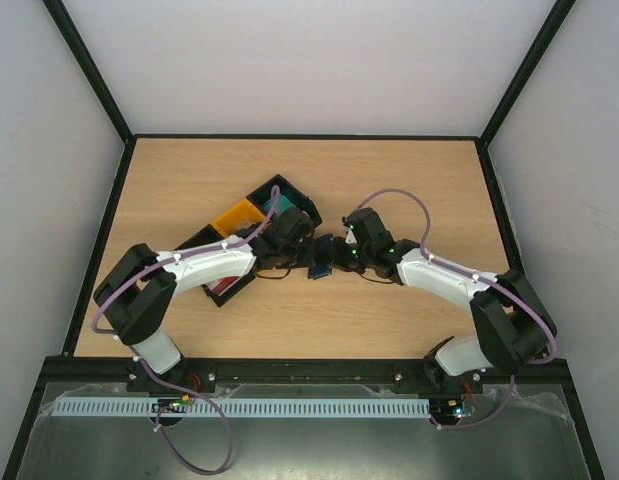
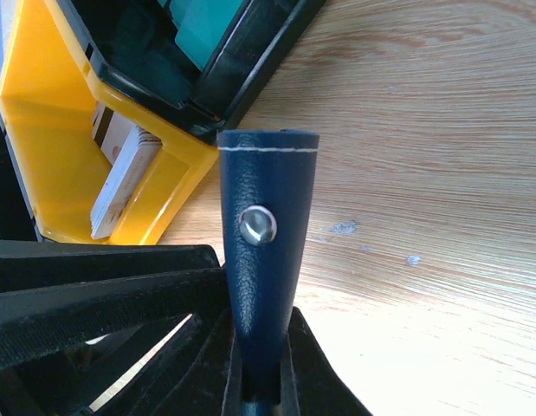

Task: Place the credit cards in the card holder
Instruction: Open the card holder at the center of the board.

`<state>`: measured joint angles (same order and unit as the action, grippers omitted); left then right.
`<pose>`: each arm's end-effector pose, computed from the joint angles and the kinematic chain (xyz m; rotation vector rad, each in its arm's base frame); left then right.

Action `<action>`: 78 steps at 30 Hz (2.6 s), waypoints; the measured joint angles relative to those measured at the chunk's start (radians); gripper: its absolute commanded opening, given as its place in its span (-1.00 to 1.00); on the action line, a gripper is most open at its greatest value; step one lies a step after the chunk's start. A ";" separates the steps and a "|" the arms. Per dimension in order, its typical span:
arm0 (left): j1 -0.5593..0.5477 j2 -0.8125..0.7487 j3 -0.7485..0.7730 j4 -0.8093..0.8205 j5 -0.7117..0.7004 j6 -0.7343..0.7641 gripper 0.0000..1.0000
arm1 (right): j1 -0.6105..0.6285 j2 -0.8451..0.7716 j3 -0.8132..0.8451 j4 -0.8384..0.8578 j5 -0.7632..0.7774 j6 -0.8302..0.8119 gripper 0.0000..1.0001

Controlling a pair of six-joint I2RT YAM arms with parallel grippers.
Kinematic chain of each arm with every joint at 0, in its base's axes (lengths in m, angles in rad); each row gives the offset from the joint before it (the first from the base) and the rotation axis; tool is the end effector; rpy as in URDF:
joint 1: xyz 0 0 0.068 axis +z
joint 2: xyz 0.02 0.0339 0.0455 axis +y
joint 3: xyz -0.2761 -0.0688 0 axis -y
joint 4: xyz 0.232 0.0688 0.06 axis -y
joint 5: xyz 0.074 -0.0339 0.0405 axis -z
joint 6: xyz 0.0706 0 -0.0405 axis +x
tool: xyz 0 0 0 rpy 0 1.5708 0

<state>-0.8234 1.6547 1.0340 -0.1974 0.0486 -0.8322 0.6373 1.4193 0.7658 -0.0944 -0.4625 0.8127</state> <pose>0.2460 -0.2705 0.1970 0.0133 2.5554 -0.7857 0.2220 0.2036 0.1997 -0.0378 2.5733 1.1920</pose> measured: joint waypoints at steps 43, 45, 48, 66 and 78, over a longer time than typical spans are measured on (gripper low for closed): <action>0.055 -0.169 -0.132 0.082 0.031 -0.031 -0.15 | 0.008 -0.045 0.018 -0.050 -0.004 -0.023 -0.96; 0.055 -0.153 -0.132 0.090 0.043 -0.027 -0.25 | 0.008 -0.045 0.018 -0.049 -0.016 -0.022 -0.96; 0.055 -0.128 -0.133 0.097 0.056 -0.027 -0.43 | 0.008 -0.045 0.013 -0.040 -0.032 -0.021 -0.96; 0.056 -0.103 -0.173 0.110 0.083 -0.009 -0.95 | 0.008 -0.022 -0.017 -0.005 -0.050 -0.019 -0.88; 0.056 -0.097 -0.177 0.138 0.116 -0.005 -0.95 | 0.008 0.017 -0.077 0.020 -0.003 -0.028 -0.03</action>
<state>-0.7673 1.5578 0.8570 -0.0597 0.1642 -0.8368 0.6456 1.4361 0.6888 -0.0746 -0.4660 0.7849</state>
